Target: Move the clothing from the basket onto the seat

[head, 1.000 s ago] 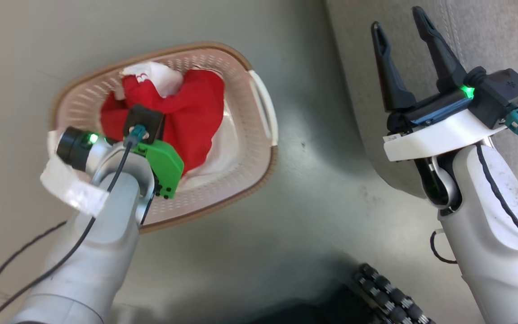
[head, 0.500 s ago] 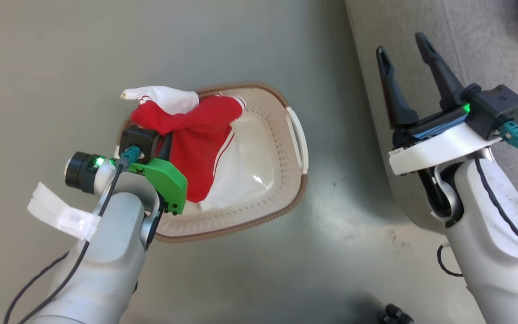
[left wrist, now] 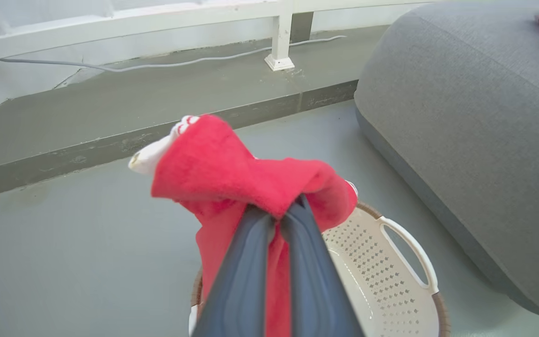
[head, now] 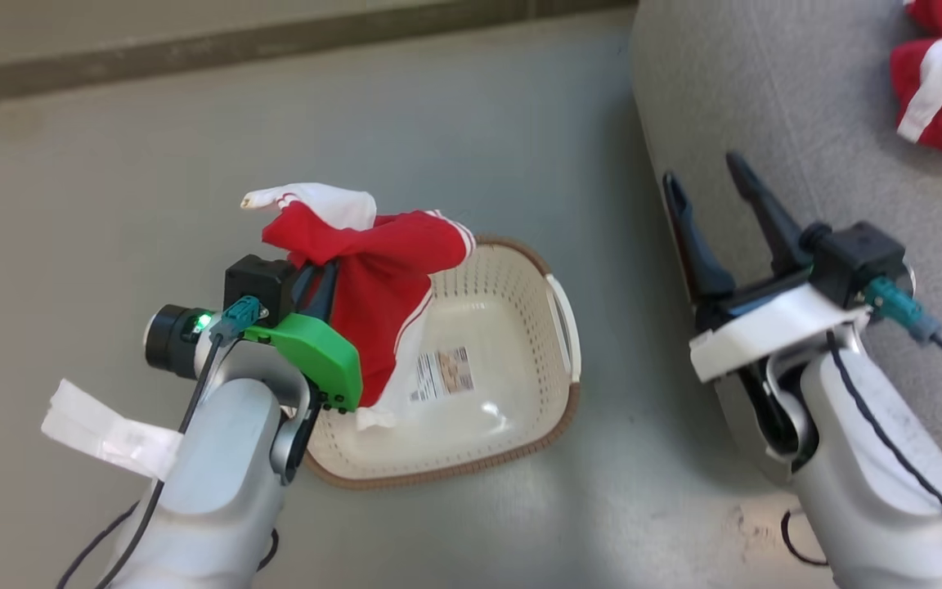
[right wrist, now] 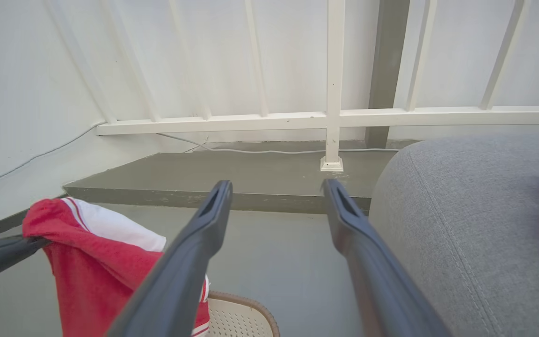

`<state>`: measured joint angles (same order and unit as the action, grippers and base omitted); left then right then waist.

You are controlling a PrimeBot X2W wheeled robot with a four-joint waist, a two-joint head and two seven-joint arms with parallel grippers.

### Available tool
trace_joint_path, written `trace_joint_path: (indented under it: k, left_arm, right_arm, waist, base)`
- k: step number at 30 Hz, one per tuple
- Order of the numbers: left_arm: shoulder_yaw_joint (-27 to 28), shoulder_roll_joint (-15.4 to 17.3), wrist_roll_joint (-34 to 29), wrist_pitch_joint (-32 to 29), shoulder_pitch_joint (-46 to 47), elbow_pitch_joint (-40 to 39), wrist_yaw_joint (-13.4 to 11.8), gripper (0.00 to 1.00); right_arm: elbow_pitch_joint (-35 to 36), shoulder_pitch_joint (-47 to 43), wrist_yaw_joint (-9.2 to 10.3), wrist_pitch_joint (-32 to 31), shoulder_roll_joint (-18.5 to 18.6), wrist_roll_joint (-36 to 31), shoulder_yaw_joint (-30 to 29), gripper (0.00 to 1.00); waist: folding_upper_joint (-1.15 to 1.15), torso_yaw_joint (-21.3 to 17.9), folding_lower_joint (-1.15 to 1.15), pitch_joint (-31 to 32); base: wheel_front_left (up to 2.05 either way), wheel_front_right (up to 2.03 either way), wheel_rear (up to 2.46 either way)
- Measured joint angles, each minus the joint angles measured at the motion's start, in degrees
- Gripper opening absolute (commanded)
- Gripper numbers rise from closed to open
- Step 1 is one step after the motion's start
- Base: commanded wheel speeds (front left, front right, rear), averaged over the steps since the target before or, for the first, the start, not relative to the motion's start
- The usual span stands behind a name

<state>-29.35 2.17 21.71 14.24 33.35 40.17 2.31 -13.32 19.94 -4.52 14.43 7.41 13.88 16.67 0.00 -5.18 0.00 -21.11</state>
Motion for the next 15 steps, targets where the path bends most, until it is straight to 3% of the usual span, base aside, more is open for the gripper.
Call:
trace_joint_path:
  k: [15]
  left_arm:
    - [0.8, 0.0, 2.8, 0.0, -5.0, -14.1, 0.1, 0.00]
  right_arm:
    - [-2.3, -7.8, 0.15, 0.0, -0.6, 1.4, 0.6, 1.00]
  waist:
    - [0.00, 1.3, 0.00, 10.8]
  base:
    - [0.00, 0.00, 0.00]
